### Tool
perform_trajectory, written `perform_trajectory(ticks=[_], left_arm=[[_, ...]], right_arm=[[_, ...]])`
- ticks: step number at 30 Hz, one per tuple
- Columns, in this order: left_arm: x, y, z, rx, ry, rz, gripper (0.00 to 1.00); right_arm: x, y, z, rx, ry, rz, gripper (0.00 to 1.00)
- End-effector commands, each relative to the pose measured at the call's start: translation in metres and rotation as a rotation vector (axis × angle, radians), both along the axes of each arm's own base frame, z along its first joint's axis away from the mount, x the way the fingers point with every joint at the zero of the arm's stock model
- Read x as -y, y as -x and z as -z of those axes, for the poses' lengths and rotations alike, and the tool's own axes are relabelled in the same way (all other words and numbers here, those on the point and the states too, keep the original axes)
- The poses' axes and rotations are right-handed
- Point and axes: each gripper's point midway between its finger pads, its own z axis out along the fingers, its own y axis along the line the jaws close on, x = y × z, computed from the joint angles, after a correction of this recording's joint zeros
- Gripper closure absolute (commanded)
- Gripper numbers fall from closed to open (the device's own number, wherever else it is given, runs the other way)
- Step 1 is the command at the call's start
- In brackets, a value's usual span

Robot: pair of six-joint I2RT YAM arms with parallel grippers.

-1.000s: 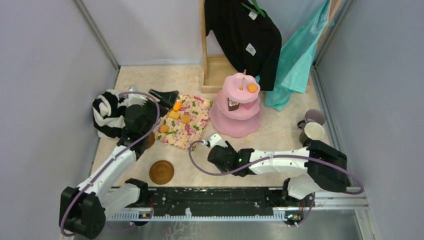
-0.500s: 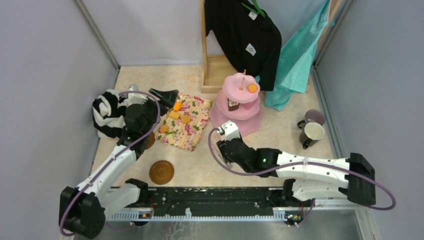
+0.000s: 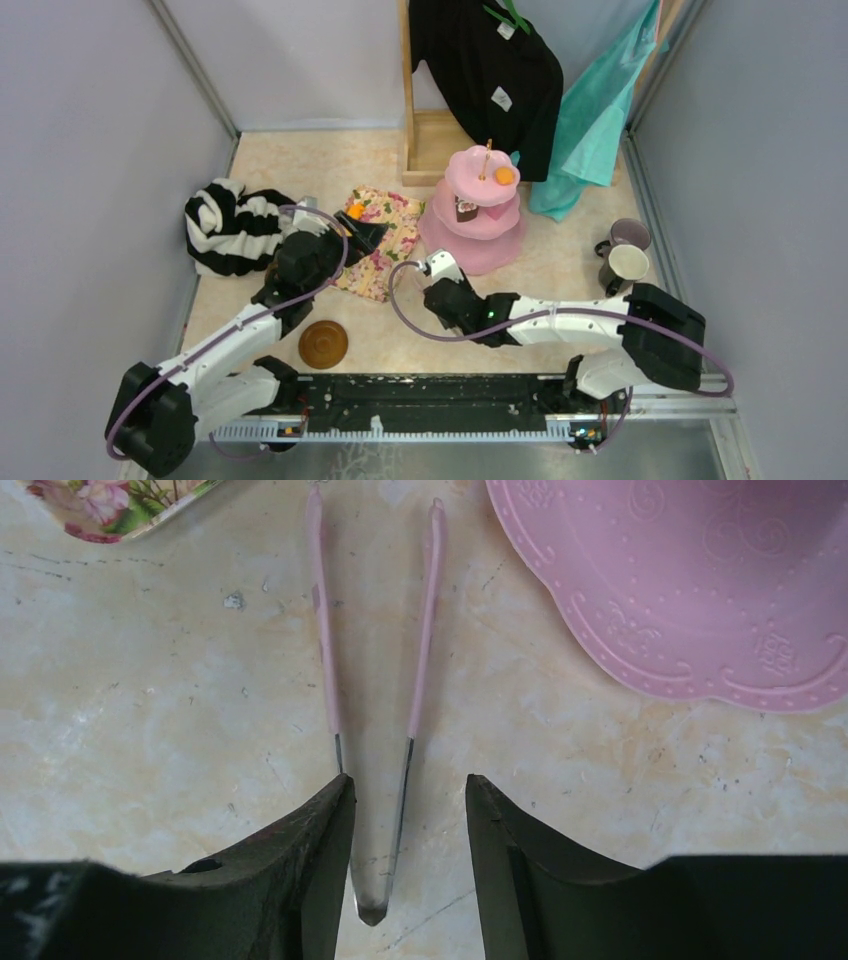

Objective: Serve the afternoon tea
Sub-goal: Place the clamp at the center of the board.

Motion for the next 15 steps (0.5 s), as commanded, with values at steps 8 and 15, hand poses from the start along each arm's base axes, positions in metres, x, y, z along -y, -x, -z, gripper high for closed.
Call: perform_trajectory(ticks=[8, 15], left_arm=[[0.032, 0.026, 0.041, -0.082, -0.029, 0.089, 0.11], [0.050, 0.034, 0.056, -0.120, -0.047, 0.141, 0.14]], right_arm=[[-0.009, -0.023, 0.005, 0.003, -0.085, 0.042, 0.62], [-0.011, -0.029, 0.013, -0.009, -0.085, 0.041, 0.65]])
